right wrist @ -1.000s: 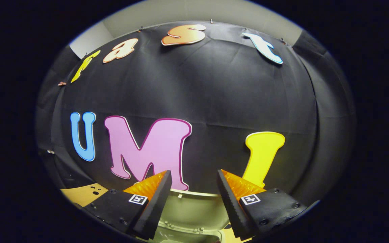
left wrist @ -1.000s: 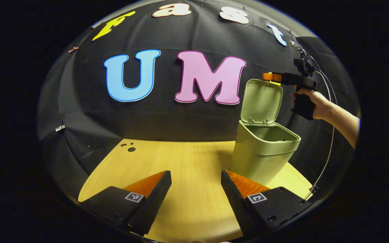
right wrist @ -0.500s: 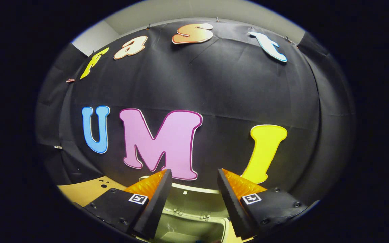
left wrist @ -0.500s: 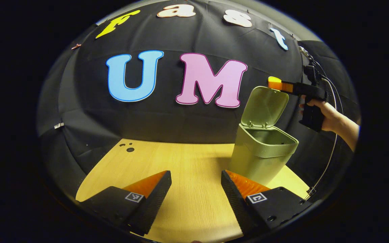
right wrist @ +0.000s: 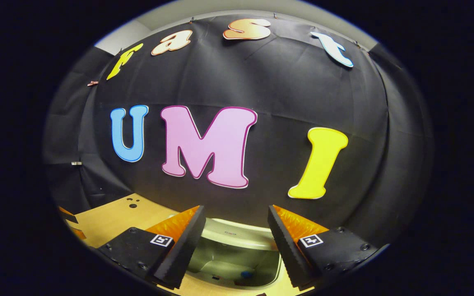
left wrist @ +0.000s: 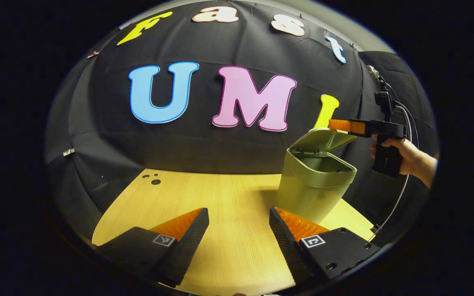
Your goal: Press the lid of the desktop garbage bin to open it, pick up the crumpled paper on the desktop and throw it into the bin, then pick up the pop can on the desktop and drop it into the bin, and finally close the garbage bin lid.
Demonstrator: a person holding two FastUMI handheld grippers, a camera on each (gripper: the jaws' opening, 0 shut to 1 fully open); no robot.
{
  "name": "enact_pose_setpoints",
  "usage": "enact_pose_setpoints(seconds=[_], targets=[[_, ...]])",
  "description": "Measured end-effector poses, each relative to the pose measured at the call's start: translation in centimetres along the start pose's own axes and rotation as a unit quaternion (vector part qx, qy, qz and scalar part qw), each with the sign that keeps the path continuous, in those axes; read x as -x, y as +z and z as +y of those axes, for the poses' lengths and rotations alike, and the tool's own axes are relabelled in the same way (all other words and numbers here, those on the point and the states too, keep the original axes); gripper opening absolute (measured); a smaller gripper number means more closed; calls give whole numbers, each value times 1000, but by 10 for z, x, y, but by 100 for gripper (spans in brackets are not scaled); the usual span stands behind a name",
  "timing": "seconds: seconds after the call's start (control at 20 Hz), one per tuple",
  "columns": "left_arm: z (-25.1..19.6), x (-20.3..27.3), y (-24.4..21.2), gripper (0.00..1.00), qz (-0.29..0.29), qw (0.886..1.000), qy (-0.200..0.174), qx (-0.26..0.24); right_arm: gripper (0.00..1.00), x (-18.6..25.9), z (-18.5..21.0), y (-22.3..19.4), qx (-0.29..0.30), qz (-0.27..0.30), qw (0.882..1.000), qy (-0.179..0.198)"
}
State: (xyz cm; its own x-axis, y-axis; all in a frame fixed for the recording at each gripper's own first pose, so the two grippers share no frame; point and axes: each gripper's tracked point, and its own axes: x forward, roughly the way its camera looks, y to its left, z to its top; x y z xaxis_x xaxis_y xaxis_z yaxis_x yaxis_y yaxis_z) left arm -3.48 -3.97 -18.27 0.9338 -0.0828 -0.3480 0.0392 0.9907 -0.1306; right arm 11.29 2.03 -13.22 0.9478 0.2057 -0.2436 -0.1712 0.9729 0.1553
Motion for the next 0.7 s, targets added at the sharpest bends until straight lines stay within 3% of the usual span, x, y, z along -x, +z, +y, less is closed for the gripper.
enact_pose_setpoints(seconds=[0.7], targets=[[3,11,2,95,-9,1000,-24,3,95,37,22,-59,-10,59,998,5]])
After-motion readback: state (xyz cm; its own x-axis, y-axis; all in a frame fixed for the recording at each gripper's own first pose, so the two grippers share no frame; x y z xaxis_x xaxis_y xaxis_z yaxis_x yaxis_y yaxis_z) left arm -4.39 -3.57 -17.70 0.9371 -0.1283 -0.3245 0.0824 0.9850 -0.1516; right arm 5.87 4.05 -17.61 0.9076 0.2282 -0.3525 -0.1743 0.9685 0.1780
